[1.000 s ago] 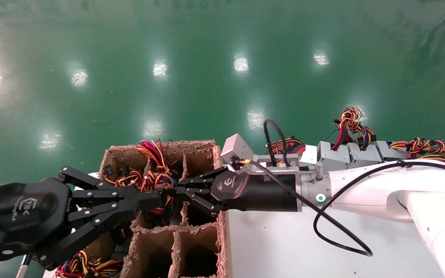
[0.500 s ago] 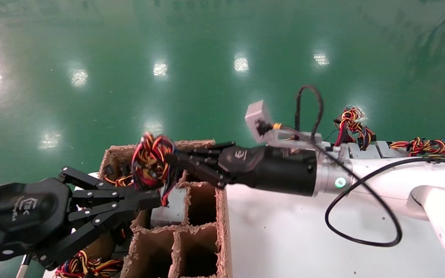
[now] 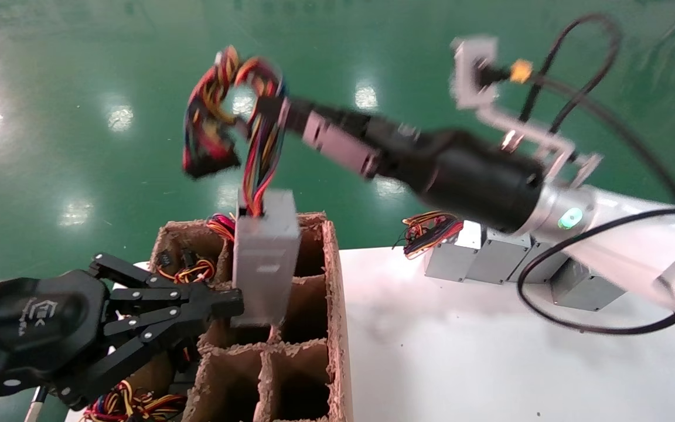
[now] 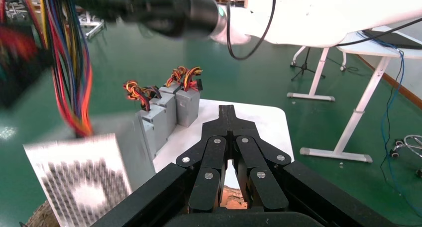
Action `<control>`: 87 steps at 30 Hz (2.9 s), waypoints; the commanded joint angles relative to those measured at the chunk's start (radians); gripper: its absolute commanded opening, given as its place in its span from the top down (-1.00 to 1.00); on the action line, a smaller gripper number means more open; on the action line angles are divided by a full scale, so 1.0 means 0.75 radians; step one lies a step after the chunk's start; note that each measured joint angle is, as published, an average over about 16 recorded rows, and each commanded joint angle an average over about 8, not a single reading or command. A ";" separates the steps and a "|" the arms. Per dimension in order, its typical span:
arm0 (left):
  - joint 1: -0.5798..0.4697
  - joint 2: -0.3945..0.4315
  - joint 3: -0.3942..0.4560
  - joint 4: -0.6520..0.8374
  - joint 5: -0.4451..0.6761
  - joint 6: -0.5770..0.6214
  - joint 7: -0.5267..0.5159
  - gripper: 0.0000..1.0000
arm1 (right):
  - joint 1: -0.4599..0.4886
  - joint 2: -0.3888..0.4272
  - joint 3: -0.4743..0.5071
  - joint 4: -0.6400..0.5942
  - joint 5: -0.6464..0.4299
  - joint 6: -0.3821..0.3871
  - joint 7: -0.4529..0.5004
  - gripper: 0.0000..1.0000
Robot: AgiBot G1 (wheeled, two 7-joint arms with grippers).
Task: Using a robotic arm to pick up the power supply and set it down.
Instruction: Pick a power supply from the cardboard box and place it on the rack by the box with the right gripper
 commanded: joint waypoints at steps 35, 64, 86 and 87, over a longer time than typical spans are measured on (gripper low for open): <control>0.000 0.000 0.000 0.000 0.000 0.000 0.000 1.00 | -0.820 0.849 0.379 1.199 0.149 1.044 0.396 1.00; 0.000 0.000 0.000 0.000 0.000 0.000 0.000 1.00 | -1.307 0.939 0.492 1.220 0.142 1.288 0.370 1.00; 0.000 0.000 0.000 0.000 0.000 0.000 0.000 1.00 | -1.038 0.888 0.301 0.917 -0.037 1.105 0.299 1.00; 0.000 0.000 0.000 0.000 0.000 0.000 0.000 1.00 | -1.013 0.882 0.289 0.897 -0.050 1.094 0.296 1.00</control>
